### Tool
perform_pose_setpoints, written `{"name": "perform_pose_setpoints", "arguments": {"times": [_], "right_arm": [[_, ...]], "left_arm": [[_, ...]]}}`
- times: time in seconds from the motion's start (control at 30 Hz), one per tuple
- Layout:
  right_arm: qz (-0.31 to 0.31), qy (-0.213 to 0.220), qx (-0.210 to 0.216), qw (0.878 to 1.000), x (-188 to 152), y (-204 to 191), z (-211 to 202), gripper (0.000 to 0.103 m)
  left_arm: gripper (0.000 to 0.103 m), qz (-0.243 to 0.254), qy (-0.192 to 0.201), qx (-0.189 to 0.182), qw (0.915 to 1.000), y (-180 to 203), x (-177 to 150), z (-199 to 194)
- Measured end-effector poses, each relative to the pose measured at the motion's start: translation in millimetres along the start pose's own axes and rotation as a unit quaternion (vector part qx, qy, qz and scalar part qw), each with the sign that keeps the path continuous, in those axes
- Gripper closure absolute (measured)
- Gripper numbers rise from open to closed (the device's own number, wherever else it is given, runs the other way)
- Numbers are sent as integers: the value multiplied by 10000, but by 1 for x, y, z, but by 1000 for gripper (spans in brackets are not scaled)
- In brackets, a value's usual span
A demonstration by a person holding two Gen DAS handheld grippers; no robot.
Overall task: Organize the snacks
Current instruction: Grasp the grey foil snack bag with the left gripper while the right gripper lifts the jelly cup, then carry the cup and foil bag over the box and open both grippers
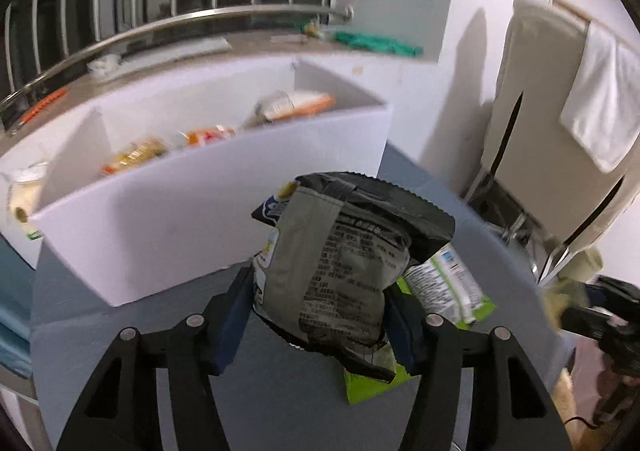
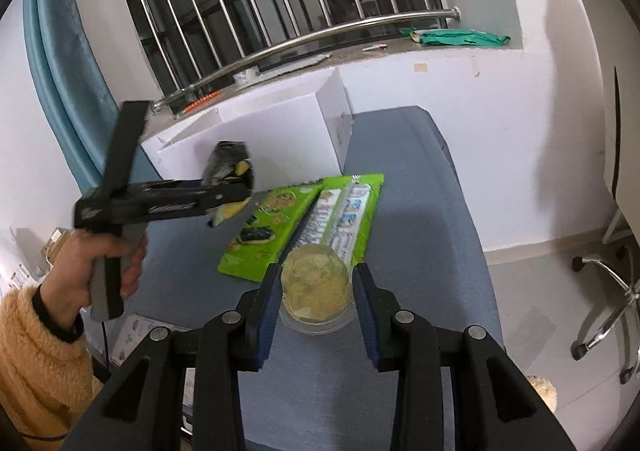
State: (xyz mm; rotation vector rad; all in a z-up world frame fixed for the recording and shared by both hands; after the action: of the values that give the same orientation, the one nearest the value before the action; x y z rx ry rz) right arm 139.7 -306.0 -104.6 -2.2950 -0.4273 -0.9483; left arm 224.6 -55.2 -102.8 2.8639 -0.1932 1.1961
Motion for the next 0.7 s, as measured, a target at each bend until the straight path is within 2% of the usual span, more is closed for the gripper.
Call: {"name": "perform_pose_setpoints", "arguments": {"times": [0.17,0.33,0.47,0.53,0.7], "right_arm": [[-51,57,382,9992,25,-12,15,64],[-406,88,656,9970,73,-37,41,64],[-593,154,769,9952,128,-54,68,64],[-619,183,875,9941,152,-61,82,64],[-530,-66,863,9948,210,-67,140,64]], "left_arm": [[38,-253,552,-14,9982,-21,8,-49],[38,-641,946,39,9934,-57,25,-79],[38,-867,1099,4,9902,-94,46,-73],[38,-1109,995,-87,9888,-110,63,-57],[38,-1266,675,43,9896,-136,91,-15]]}}
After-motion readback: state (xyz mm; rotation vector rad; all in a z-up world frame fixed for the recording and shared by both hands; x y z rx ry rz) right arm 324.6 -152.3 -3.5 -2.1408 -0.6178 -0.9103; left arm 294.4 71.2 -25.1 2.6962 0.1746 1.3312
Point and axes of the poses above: each gripper's, at about its wrist camera, not at the fingertips, and z roughly the way its jaws point, y to its right, x to its top, the point moved 3 cm from there along z, roughly the way its jaws point, and after that the axes turned 11 degrees about x, right-handed, at the moved point
